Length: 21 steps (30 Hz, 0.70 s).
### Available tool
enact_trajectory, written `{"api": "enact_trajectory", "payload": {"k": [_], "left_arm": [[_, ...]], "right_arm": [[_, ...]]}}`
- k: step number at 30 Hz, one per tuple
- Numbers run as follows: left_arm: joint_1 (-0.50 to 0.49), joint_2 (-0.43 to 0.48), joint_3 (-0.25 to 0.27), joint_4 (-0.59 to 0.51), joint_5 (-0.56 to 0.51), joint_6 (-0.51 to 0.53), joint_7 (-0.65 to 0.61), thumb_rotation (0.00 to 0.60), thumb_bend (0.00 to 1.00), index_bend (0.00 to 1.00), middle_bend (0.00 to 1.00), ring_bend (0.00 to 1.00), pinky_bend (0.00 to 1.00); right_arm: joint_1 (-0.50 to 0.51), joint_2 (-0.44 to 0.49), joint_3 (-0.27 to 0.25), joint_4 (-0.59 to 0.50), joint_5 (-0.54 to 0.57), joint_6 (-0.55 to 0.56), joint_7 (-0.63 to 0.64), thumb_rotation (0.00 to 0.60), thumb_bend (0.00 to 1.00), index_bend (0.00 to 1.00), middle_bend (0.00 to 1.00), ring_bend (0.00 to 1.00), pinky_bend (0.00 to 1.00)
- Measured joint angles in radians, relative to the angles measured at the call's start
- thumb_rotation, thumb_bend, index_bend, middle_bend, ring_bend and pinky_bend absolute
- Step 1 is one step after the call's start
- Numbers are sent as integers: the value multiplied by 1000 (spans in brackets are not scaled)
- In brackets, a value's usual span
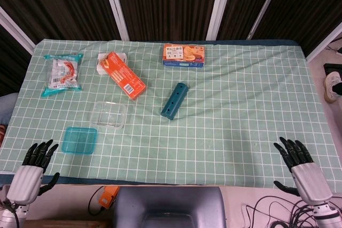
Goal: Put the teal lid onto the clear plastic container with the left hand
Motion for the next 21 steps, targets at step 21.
{"api": "enact_trajectory", "payload": {"k": [21], "left_arm": [[-281, -54, -69, 397, 14, -530, -409, 600, 240, 0, 0, 0, 0]], "right_arm": [[9, -5, 12, -6, 35, -41, -19, 600, 160, 0, 0, 0, 0]]}}
